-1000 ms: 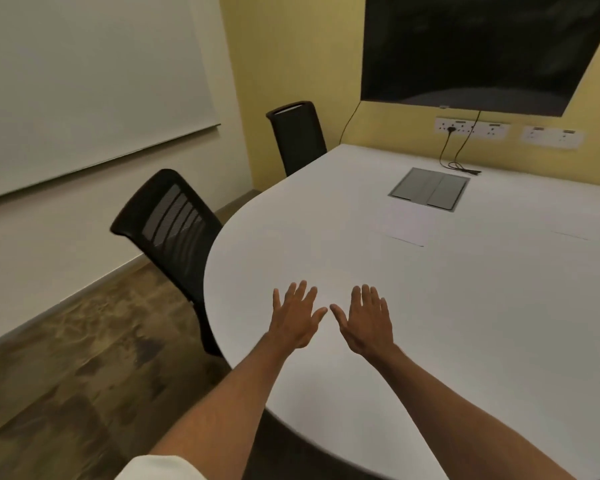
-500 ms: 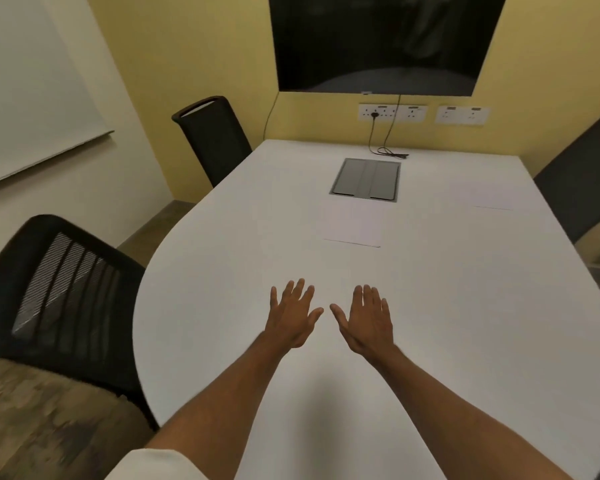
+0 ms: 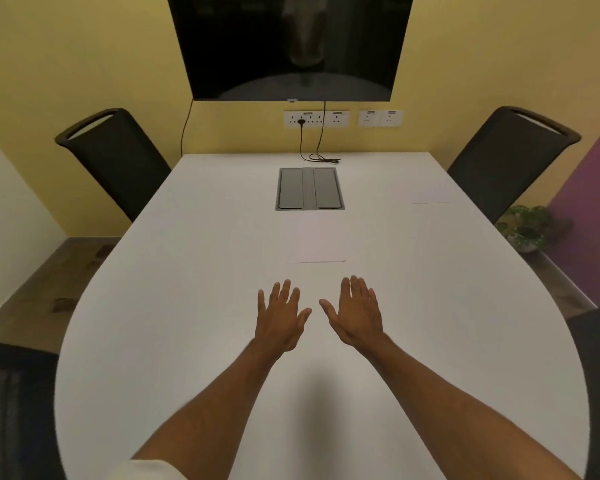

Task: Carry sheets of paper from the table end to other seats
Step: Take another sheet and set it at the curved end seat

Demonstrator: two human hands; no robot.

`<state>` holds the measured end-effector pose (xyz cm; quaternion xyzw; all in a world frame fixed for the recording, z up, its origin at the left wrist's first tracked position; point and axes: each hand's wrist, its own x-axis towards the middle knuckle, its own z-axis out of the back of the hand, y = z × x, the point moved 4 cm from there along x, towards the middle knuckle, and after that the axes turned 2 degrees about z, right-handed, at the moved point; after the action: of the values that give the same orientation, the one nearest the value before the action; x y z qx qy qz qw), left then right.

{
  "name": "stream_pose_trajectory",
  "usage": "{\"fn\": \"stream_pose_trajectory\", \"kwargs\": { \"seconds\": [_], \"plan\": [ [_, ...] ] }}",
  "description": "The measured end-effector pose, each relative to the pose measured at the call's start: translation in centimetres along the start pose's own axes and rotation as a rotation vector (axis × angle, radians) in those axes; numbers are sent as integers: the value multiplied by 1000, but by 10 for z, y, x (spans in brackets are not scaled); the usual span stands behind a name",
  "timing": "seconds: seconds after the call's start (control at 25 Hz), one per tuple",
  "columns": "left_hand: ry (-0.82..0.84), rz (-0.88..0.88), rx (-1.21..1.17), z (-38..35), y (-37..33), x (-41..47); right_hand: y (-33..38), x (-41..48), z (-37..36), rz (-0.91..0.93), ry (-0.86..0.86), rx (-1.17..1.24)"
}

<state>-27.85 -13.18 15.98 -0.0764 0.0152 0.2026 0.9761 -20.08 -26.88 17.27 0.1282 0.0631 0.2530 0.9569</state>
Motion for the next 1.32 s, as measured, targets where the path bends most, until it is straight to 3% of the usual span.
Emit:
{"fn": "stream_pose_trajectory", "kwargs": {
  "seconds": [0.36,0.72,0.92,1.32],
  "plan": [
    [35,-10,-9,-20,17,89,2,88,-19,-27,38,-41],
    [54,65,51,-80,32,213,-40,208,-66,-21,110,-97],
    [118,58,47,-132,42,281,-61,270,-110,-73,86,-152],
    [56,77,-56,-200,51,347,-89,343,-169,-152,-9,-123]
  ]
}}
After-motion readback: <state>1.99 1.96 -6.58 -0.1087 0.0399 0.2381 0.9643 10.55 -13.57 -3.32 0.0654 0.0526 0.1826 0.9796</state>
